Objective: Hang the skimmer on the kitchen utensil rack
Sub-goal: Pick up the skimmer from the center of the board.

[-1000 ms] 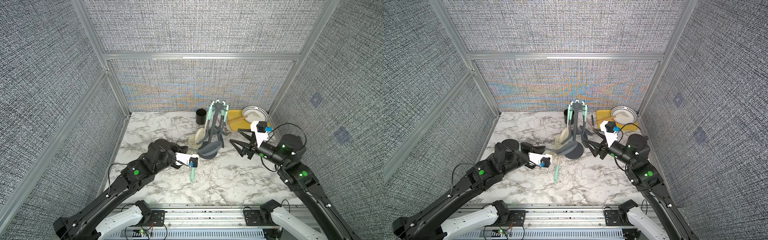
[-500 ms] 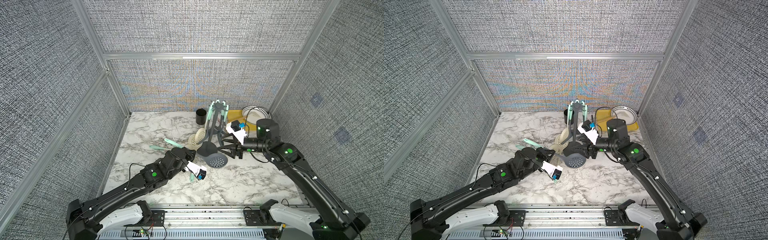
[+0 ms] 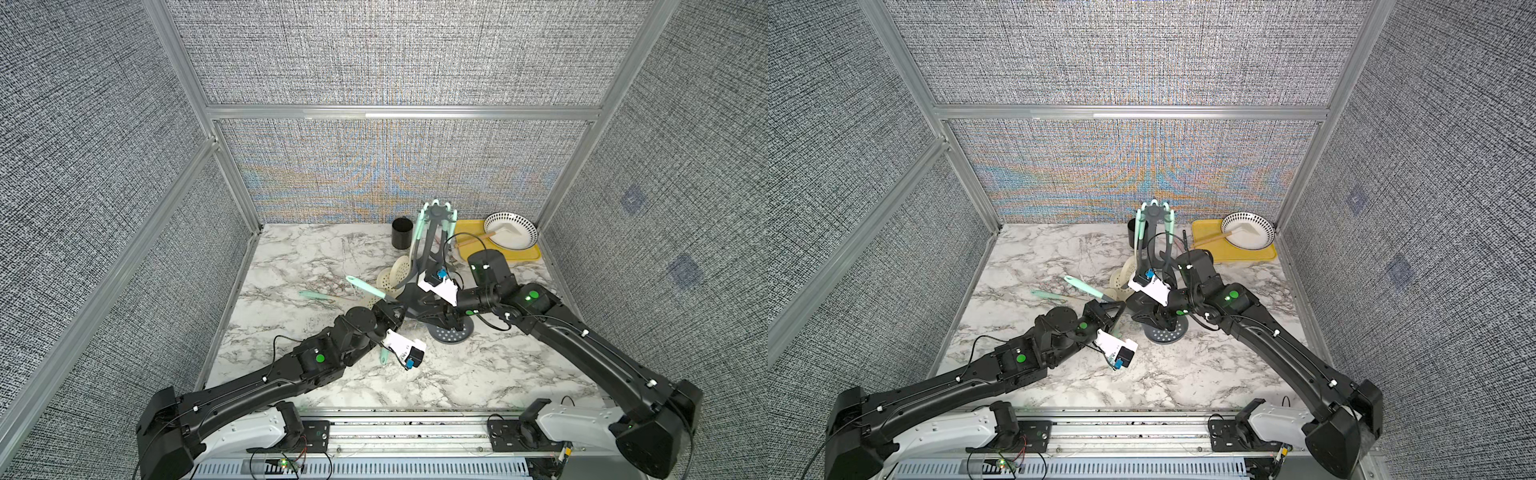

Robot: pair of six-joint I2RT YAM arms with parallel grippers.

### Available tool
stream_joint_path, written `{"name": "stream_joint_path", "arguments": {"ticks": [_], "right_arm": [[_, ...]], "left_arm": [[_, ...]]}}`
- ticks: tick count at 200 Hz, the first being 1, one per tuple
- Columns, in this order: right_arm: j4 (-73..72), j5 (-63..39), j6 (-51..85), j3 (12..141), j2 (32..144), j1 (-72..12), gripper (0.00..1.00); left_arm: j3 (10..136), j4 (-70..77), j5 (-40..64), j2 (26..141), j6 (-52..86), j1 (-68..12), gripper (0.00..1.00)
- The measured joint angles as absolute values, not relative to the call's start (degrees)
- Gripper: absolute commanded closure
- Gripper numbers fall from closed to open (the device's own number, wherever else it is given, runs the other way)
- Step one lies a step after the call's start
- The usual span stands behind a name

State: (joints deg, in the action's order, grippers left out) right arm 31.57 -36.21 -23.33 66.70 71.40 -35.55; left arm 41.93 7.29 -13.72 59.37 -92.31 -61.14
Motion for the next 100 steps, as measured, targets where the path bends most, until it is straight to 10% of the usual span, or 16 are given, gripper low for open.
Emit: {"name": "stream_joint_path", "arguments": {"ticks": [100], "right_arm": [[33.15, -39.79, -24.53, 69.34, 78.11, -36.42, 0.73]], "left_arm": [[41.69, 8.10, -14.74, 60.75, -93.25, -62.72, 0.98]]}}
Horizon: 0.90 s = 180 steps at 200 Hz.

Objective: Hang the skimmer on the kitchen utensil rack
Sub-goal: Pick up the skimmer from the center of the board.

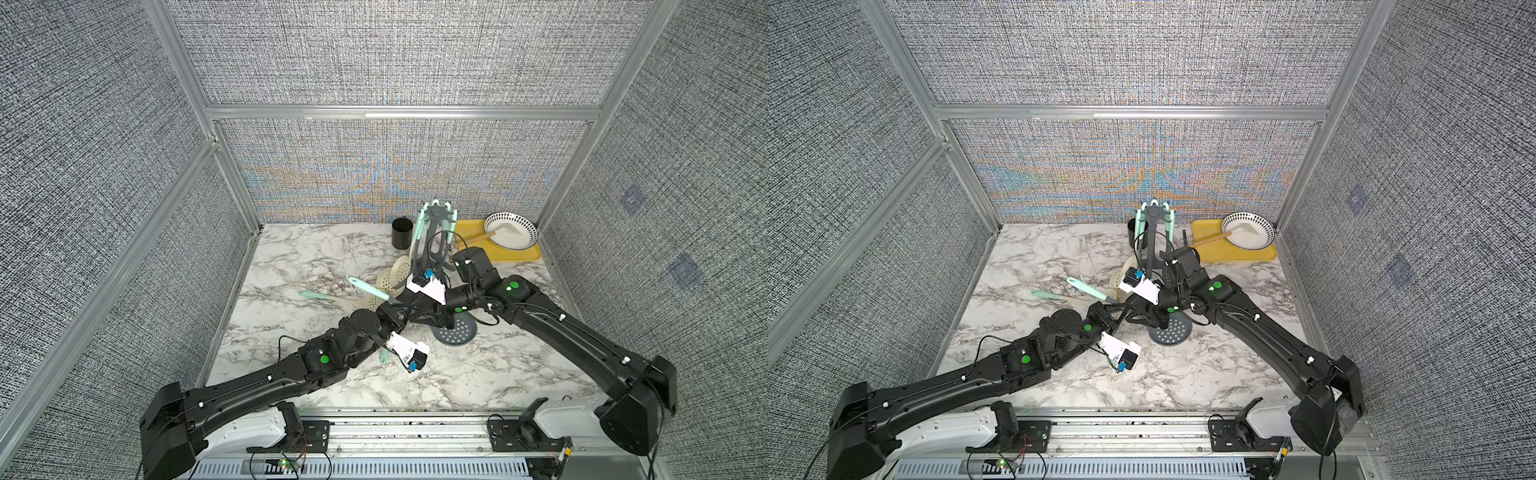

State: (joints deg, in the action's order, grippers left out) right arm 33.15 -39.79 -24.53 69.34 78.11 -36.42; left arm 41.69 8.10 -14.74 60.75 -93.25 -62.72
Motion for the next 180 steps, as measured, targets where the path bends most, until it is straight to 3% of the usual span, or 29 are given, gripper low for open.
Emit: {"name": "stream_joint_path", "arguments": {"ticks": [36, 64, 70, 95, 130, 180], "right_arm": [[33.74, -40.58, -24.60, 69.36, 78.85, -36.53, 1.00], [34.00, -40.47, -24.71, 69.17, 78.26, -36.58, 1.00], [33.95, -40.47, -24.71, 68.99, 77.97, -36.58, 1.00], [33.21, -40.42, -24.25, 67.92, 76.47, -36.62, 1.00], [29.23, -37.93, -21.39, 64.62, 71.20, -35.97, 1.00], [20.18, -23.70, -13.32, 53.67, 56.12, -34.83, 1.00]], "left_arm": [[41.50, 7.86, -15.27, 60.82, -93.65, -63.05, 0.96], [41.43, 8.05, -14.96, 60.77, -94.00, -63.18, 0.75], [41.43, 8.54, -14.90, 60.71, -93.97, -63.18, 0.67], [41.43, 12.03, -14.68, 60.40, -93.95, -63.18, 0.01], [41.01, 13.41, -14.52, 58.59, -93.01, -63.29, 0.01], [41.67, 8.21, -18.76, 50.65, -84.73, -63.61, 0.01]]}}
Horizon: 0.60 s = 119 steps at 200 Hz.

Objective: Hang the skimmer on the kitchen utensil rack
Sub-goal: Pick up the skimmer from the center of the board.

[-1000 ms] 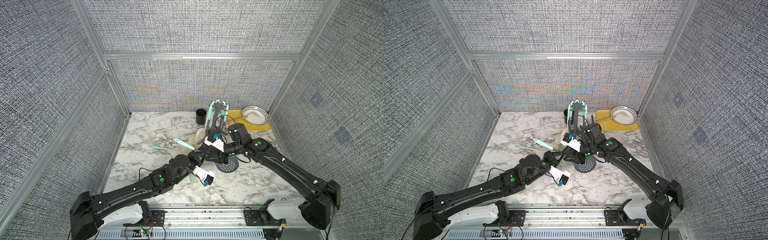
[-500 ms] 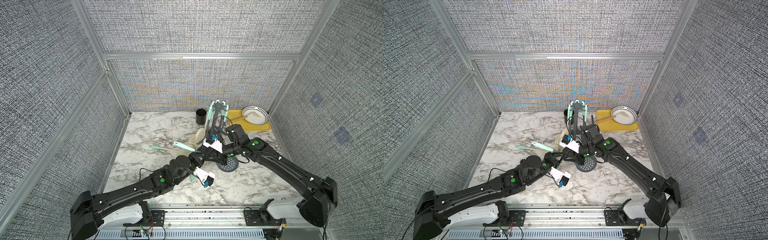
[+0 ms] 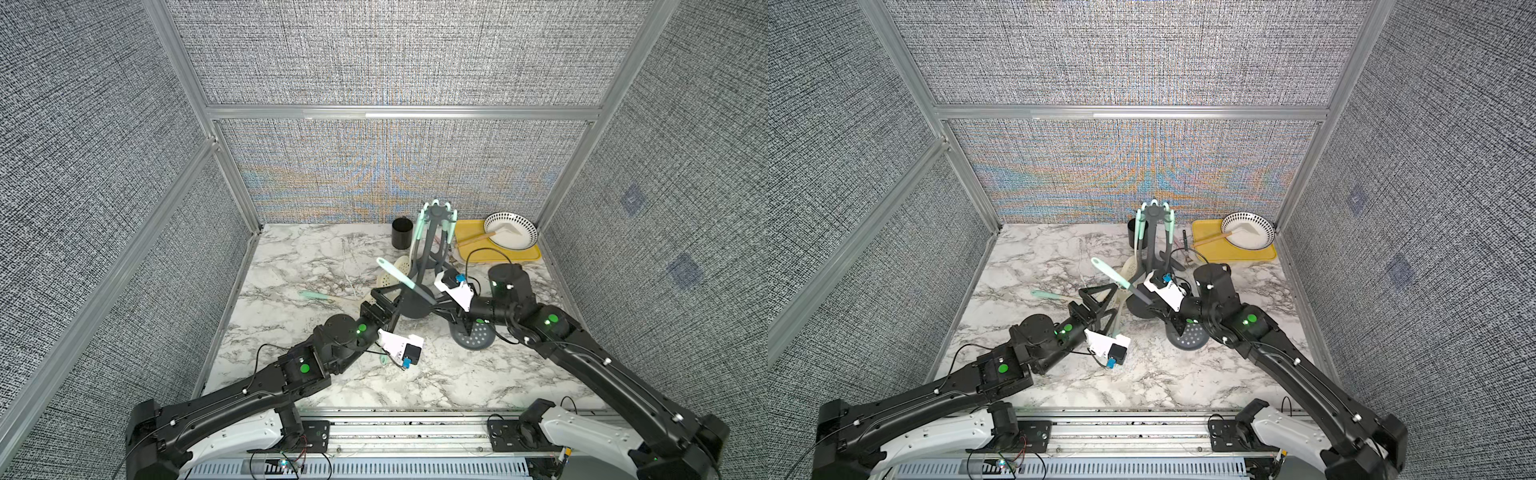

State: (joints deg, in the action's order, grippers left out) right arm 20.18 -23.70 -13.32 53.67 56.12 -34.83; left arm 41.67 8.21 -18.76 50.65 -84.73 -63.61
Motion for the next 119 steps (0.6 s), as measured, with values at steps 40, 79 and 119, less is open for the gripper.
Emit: {"name": "stream_joint_path", "arguments": {"ticks": [40, 79, 119], "right_arm": [[14.74, -17.02, -9.98, 47.40, 49.04, -34.00, 1.00], [10.00, -15.79, -8.08, 43.03, 47.59, -33.43, 1.00], [4.86, -18.20, -6.79, 39.55, 46.89, -33.43, 1.00]], "left_arm": [[46.89, 0.23, -22.59, 50.15, -63.07, -63.31, 0.01], [54.50, -7.44, -26.22, 53.71, -36.10, -62.70, 0.00], [58.50, -13.93, -21.61, 53.25, -5.10, -58.19, 0.01]]}}
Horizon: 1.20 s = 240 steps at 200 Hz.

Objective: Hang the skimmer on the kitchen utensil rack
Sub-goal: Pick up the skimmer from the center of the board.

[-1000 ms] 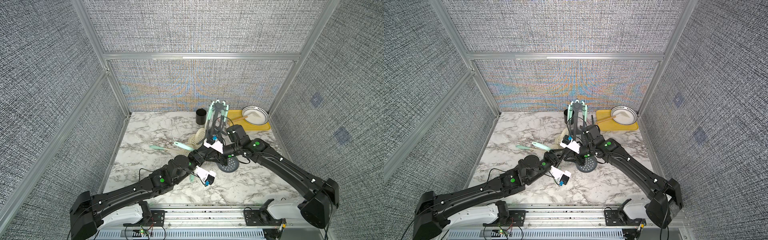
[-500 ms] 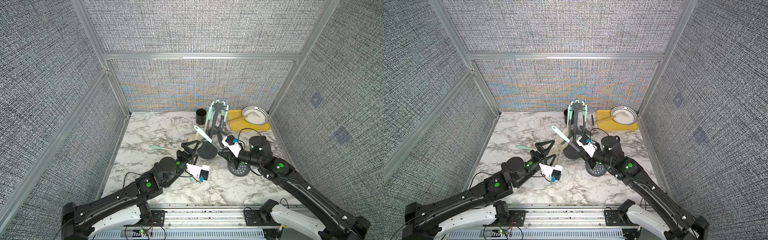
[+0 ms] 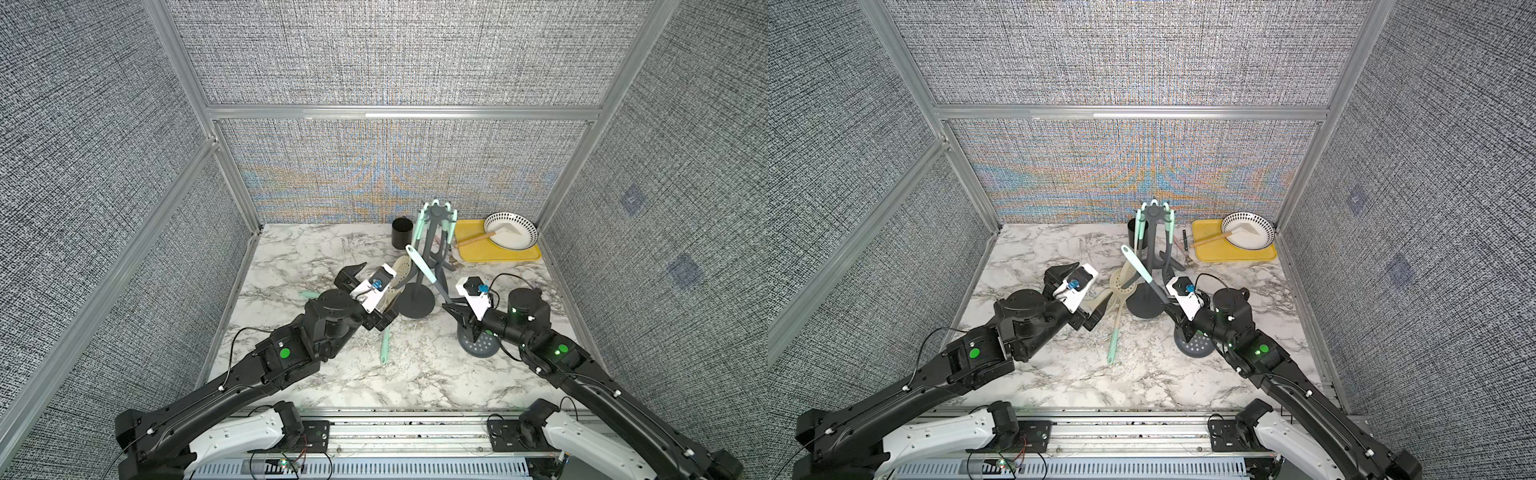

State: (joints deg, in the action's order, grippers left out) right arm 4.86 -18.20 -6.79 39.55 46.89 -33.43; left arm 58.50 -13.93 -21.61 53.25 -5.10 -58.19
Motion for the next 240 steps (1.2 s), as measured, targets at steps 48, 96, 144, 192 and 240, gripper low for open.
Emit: {"name": "stream_joint_path", "arguments": {"ticks": [48, 96, 144, 192, 240], "right_arm": [[-0.34, -22.39, -5.10, 37.43, 47.22, -33.43, 1.00], [-3.05, -27.88, -4.49, 37.76, 49.71, -33.45, 1.00], [-4.97, -33.63, -4.51, 37.85, 50.35, -33.80, 1.00], [-4.93, -36.51, -4.99, 38.30, 52.18, -34.72, 1.00], [-6.61, -34.76, -5.65, 38.11, 52.45, -35.57, 0.96]], "left_arm": [[53.30, -9.04, -4.58, 50.96, 23.53, -49.28, 0.03], [50.17, 2.85, 8.23, 51.22, 38.02, -44.53, 0.08], [50.76, 8.21, 12.01, 54.06, 42.50, -42.98, 0.34], [51.13, 12.12, 14.48, 57.52, 44.91, -42.81, 0.77], [50.48, 15.44, 16.40, 57.80, 46.13, -42.63, 0.97]]}}
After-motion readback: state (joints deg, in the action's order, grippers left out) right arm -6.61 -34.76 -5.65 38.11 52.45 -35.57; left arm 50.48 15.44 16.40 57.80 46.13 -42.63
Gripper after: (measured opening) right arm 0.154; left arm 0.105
